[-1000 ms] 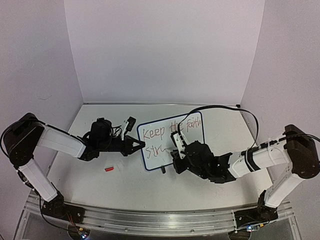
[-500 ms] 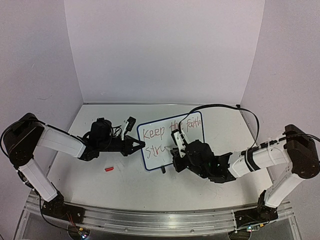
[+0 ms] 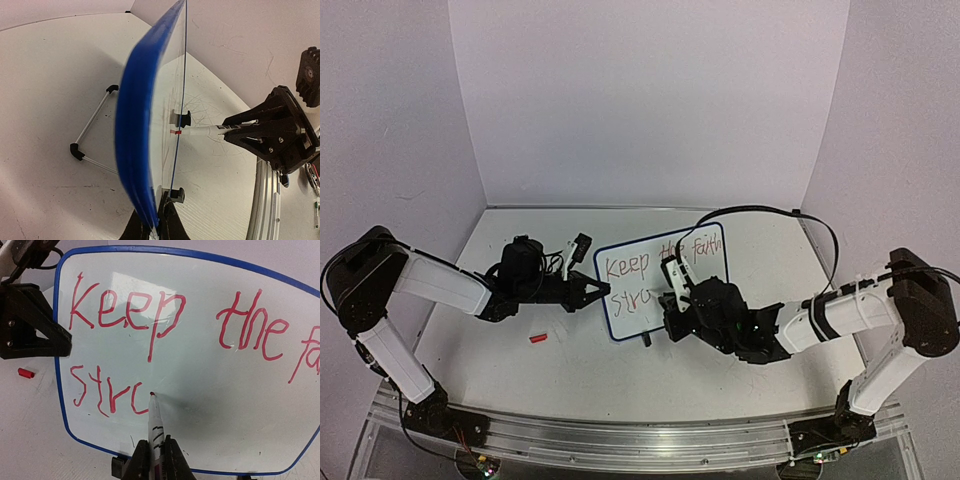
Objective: Write a sentence on the whiteboard
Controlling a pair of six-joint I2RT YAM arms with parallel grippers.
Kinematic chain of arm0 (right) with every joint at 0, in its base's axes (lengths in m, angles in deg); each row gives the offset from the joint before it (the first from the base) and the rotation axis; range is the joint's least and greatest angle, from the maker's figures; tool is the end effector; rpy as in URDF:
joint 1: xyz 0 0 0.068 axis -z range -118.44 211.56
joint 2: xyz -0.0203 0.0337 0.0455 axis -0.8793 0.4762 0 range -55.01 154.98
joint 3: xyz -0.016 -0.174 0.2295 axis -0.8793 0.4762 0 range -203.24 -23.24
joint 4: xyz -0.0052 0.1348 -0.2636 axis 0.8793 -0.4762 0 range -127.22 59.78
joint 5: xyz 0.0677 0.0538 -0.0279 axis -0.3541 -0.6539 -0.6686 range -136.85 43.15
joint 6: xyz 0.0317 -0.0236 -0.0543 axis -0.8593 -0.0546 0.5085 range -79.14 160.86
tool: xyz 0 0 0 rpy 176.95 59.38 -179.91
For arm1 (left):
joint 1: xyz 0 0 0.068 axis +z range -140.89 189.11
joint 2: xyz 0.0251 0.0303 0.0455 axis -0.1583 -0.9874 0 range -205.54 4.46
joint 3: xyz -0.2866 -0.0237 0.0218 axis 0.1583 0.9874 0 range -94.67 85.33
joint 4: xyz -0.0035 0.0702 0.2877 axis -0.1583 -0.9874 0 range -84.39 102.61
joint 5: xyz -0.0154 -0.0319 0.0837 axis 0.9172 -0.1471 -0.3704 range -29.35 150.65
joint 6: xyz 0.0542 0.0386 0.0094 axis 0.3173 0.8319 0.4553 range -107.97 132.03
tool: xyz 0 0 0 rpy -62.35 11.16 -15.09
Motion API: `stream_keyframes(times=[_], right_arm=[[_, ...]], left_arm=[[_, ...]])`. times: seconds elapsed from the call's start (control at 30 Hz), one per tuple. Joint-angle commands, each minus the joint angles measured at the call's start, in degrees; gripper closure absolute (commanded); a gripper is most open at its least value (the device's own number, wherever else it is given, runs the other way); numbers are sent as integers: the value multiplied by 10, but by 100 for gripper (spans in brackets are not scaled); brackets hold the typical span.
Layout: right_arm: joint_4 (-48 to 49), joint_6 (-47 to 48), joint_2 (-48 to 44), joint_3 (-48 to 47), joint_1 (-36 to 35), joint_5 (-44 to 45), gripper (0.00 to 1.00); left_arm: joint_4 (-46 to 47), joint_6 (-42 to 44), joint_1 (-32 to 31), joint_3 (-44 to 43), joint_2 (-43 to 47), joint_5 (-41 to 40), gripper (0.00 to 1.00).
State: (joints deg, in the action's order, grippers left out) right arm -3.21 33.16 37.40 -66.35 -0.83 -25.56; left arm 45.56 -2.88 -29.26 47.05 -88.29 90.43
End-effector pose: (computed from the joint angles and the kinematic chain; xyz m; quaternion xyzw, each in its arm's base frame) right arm 0.1913 0.3237 0.1719 -0.2835 0.7723 0.1887 0.5362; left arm 0.2642 -0.2432 0.1546 0.3040 0.7528 -0.4337 0.3908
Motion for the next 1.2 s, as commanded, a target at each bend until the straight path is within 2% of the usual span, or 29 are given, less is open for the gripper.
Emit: stream_keyframes(times=[0.0, 0.67, 0.93, 1.17], right_arm=[[23, 6, 11, -28, 6, -7, 100], [9, 5, 19, -31, 6, -22, 100], [39, 33, -69, 22, 7, -31, 100], [40, 40, -105, 72, 18, -48, 100]], left_arm=[[-55, 48, 13, 1, 0, -99, 100], [-56, 51, 14, 7, 2, -107, 100], [-56, 48, 14, 4, -6, -110, 100], [-56, 45, 14, 7, 9, -119, 100]])
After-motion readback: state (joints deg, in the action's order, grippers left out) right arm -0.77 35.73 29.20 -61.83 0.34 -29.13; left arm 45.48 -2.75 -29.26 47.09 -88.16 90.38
